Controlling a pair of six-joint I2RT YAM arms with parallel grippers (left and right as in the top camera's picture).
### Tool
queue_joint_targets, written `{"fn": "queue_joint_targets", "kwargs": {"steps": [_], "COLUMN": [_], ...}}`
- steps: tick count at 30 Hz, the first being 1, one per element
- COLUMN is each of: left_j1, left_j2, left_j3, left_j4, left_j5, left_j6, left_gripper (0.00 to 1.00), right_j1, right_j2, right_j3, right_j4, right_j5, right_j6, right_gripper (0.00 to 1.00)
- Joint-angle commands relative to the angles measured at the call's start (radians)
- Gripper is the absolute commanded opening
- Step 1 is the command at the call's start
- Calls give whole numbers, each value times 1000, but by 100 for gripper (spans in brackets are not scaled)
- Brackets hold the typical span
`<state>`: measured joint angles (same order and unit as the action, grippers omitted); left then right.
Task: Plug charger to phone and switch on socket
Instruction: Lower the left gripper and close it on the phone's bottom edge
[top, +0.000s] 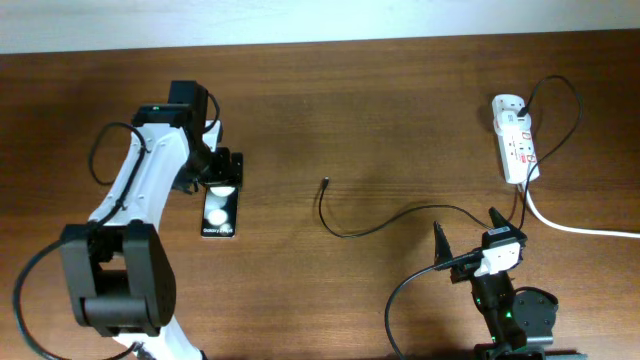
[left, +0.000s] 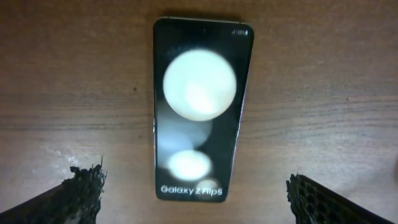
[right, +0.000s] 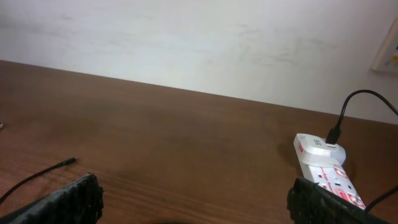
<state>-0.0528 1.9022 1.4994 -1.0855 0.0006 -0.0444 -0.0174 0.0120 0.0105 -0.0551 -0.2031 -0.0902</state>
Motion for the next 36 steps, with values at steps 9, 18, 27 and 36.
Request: {"fn": "queue_joint_targets", "kwargs": {"steps": [9, 18, 27, 36], "left_j1": [3, 3, 3, 3], "left_j2": [15, 90, 135, 151], "left_j3": [-130, -144, -144, -145], "left_j4": [109, 144, 184, 192], "left_j5": [67, 66, 63, 26], "left_j6": [61, 88, 87, 83], "left_gripper": [99, 100, 99, 98], "right_j1": [11, 11, 11, 11], "right_j2": [-6, -6, -6, -6], "right_j3": [-5, -5, -5, -5], "right_j4": [-5, -5, -5, -5], "right_j5": [-10, -10, -10, -10], "right_j6": [-3, -3, -3, -3], "right_gripper": [99, 99, 99, 99]}}
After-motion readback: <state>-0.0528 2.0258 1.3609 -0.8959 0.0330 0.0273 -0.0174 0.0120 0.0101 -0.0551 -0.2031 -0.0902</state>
